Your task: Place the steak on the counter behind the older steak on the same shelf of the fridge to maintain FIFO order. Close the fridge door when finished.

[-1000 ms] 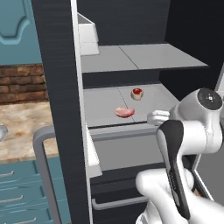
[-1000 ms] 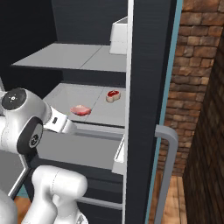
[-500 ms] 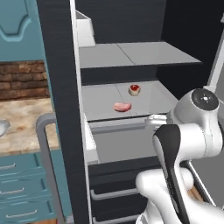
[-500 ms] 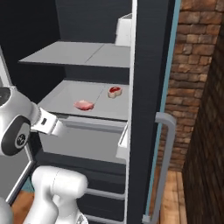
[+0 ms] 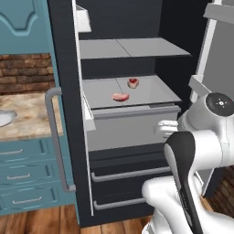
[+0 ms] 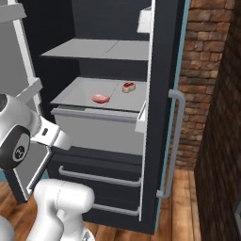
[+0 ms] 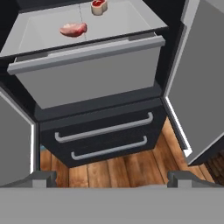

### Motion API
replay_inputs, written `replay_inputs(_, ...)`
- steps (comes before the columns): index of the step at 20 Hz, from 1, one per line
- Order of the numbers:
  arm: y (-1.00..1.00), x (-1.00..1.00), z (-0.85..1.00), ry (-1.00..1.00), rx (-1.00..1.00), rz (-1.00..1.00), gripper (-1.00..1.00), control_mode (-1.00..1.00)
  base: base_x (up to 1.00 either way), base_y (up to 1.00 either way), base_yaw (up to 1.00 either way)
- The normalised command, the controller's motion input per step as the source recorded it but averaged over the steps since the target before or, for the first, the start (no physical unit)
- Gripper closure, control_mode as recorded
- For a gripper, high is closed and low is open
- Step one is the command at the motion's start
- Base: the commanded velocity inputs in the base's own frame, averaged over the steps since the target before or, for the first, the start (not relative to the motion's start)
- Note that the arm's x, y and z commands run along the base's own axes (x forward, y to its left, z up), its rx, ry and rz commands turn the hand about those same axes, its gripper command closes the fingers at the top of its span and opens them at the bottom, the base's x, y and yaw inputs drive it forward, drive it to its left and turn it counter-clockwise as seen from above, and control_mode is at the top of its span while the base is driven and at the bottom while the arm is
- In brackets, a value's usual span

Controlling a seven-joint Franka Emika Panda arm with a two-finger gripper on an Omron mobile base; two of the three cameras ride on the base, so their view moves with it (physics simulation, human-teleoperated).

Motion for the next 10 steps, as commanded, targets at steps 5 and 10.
replay_inputs(5,0.00,0.00,0.00,0.00,0.00,0.00,-1.00,1.00,-0.06,-0.01,0.00)
replay_inputs(10,0.00,0.00,0.00,0.00,0.00,0.00,-1.00,1.00,-0.05,-0.07,0.00)
